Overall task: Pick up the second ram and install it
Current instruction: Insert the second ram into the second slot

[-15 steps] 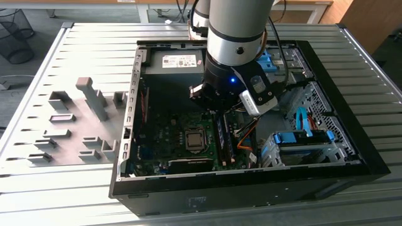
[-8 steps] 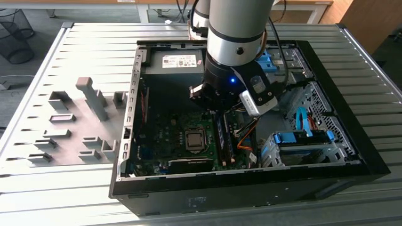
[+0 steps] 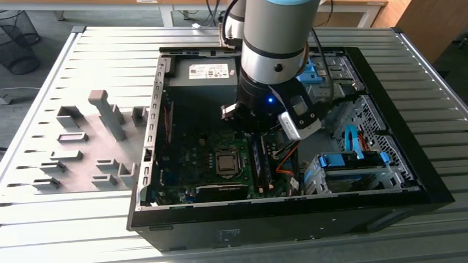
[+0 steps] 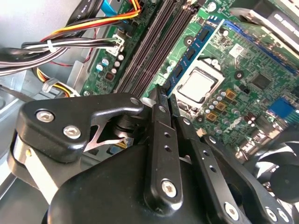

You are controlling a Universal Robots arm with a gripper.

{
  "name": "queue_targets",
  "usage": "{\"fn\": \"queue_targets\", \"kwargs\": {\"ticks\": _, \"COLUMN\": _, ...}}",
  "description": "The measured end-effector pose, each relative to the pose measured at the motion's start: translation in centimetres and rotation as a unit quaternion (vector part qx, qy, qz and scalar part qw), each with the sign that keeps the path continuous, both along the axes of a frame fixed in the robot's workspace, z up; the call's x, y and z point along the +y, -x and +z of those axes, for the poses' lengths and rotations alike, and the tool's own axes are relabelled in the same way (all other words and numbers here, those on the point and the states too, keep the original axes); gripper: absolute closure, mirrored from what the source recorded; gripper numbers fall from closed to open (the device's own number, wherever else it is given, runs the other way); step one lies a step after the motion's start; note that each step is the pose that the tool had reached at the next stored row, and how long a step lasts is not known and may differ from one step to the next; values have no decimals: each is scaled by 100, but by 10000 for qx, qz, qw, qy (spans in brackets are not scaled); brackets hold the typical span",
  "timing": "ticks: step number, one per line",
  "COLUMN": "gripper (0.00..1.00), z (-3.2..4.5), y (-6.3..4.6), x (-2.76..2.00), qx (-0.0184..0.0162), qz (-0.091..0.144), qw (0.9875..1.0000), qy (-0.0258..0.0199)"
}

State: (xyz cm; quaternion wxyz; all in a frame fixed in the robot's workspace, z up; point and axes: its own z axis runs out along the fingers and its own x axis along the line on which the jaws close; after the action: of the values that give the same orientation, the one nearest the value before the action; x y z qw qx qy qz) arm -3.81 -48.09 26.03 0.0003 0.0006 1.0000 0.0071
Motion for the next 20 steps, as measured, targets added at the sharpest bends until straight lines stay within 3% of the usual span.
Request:
{"fn": "queue_targets", "kwargs": {"ticks": 12, "gripper": 86, "z": -181, "y": -46, "x": 0, "qx": 0, "qz": -13, "qw": 10000, "qy": 0}}
{"fn": "queue_targets", "kwargs": {"ticks": 20, "gripper": 86, "z": -185, "y": -47, "x": 0, "qx": 0, "qz": -12, "qw": 10000, "qy": 0}}
